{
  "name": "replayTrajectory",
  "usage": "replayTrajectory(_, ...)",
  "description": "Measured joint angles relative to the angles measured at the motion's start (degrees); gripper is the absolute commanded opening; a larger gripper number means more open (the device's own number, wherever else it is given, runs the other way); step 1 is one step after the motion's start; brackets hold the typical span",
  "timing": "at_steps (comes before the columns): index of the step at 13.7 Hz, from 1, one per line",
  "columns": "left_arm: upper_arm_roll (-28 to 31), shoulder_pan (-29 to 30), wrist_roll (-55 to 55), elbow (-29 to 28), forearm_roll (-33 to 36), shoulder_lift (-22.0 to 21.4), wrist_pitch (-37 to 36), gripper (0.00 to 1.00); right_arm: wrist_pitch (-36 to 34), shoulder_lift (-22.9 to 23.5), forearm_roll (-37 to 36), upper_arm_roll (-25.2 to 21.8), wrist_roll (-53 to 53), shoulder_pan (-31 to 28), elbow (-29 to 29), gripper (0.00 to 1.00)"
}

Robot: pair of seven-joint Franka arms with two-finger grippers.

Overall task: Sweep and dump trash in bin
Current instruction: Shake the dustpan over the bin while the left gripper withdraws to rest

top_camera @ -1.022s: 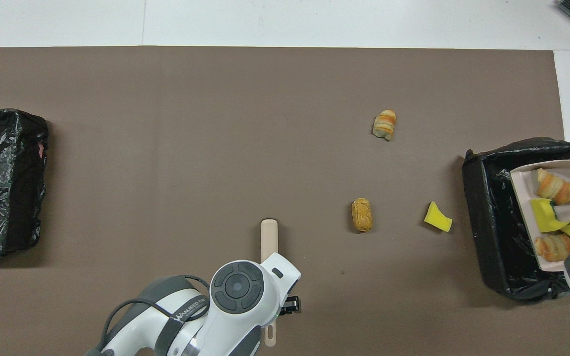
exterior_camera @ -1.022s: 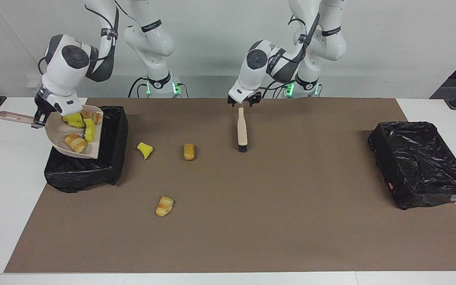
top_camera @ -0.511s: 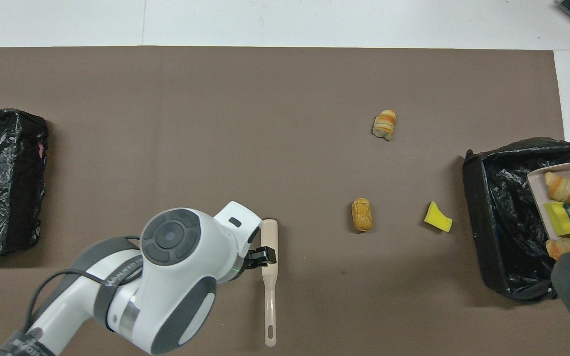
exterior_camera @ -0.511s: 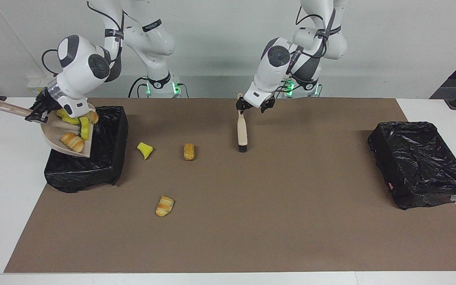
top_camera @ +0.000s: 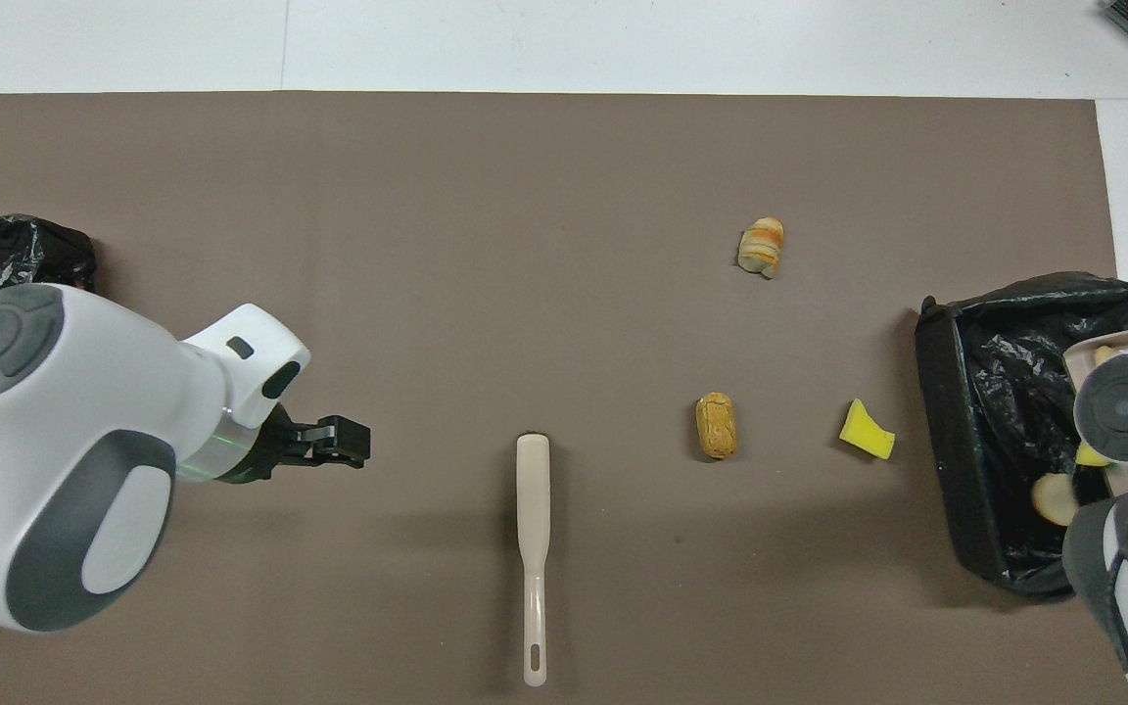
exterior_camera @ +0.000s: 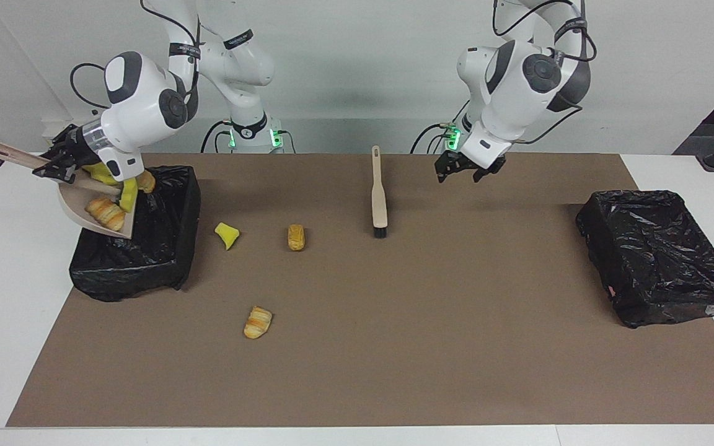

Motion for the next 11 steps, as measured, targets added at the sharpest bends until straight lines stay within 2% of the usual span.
replayTrajectory(2,0.01,3.99,4.71,0.95,1.50,-0.22,-0.54,1.00,-2.83,0.00,-1.51,0.03,3.96,1.70,-0.56,0.00)
replayTrajectory(5,0.04,8.20,7.30,7.97,4.16,-0.20,-5.80,1.00,-4.95,-0.18,-4.50,0.06,9.71,3.30,-2.89,0.00)
replayTrajectory(9,0.03,9.94,7.36,18.58,9.59,-0.22,-15.09,1.00,-5.49,-1.36,-9.18,0.06,10.84,3.40,-4.26,0.00)
replayTrajectory(11,0.05,10.03,7.37,22.46,10.17,-0.23,-18.29,1.00,-5.90,-1.71,-10.19,0.06,11.01,3.43,-4.26,0.00)
